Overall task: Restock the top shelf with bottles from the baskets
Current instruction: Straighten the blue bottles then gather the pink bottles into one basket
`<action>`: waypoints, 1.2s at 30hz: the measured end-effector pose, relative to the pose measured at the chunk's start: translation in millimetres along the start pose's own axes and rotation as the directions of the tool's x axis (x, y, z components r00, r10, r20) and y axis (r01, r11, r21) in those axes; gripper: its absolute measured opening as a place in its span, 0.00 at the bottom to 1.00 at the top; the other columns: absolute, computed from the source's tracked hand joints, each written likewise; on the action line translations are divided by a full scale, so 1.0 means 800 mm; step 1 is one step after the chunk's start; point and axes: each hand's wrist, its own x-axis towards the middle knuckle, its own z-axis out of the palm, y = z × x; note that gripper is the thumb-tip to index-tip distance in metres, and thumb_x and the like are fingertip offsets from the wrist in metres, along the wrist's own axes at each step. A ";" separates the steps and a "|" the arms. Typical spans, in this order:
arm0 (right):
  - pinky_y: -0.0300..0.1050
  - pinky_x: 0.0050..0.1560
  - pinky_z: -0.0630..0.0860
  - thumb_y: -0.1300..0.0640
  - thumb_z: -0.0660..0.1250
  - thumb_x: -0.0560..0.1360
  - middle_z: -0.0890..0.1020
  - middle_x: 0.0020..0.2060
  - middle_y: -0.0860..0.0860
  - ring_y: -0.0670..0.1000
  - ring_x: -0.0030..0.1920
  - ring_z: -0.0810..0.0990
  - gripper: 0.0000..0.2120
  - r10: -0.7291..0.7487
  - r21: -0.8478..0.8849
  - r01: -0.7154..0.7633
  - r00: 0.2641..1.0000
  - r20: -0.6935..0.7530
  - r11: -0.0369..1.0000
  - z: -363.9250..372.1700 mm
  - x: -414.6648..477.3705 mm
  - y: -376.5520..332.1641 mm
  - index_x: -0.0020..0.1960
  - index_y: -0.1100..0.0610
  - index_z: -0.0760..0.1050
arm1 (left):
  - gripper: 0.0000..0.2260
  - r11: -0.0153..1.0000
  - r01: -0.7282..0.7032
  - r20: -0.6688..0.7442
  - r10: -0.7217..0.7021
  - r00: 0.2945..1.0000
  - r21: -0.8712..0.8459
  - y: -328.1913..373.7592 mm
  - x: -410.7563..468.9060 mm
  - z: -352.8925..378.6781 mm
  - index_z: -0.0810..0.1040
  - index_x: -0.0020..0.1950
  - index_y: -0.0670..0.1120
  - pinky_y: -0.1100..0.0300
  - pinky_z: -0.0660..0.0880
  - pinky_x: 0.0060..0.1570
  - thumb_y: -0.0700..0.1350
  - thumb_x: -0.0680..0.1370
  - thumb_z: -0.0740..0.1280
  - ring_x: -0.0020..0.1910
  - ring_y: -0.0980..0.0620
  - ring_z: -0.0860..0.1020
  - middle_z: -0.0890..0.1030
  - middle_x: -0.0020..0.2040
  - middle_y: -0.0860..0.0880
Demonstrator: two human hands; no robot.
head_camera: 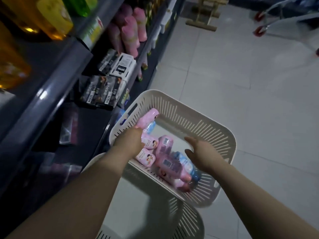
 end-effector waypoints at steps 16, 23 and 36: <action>0.49 0.55 0.75 0.56 0.59 0.79 0.79 0.59 0.58 0.59 0.57 0.78 0.16 -0.067 0.019 0.065 0.990 0.123 0.998 0.051 0.105 0.028 0.65 0.56 0.72 | 0.21 0.969 0.162 0.232 -0.204 0.951 0.188 -0.009 0.093 0.088 0.73 0.62 0.47 0.55 0.71 0.56 0.54 0.73 0.70 0.59 0.46 0.76 0.78 0.59 0.48; 0.48 0.58 0.74 0.58 0.62 0.77 0.77 0.63 0.56 0.57 0.61 0.76 0.19 0.026 -0.046 -0.016 0.971 0.240 0.999 0.063 0.108 0.043 0.68 0.55 0.71 | 0.23 0.949 0.153 0.243 -0.223 0.944 0.274 -0.002 0.086 0.079 0.72 0.61 0.45 0.56 0.71 0.53 0.59 0.75 0.67 0.58 0.46 0.76 0.77 0.59 0.45; 0.46 0.56 0.73 0.52 0.63 0.77 0.78 0.60 0.58 0.57 0.61 0.76 0.18 0.193 -0.028 -0.200 0.890 0.413 0.979 0.132 0.115 0.052 0.64 0.60 0.73 | 0.14 0.953 0.246 0.009 -0.252 0.968 0.175 -0.010 0.092 0.051 0.75 0.57 0.43 0.56 0.69 0.45 0.50 0.76 0.66 0.52 0.43 0.78 0.78 0.53 0.43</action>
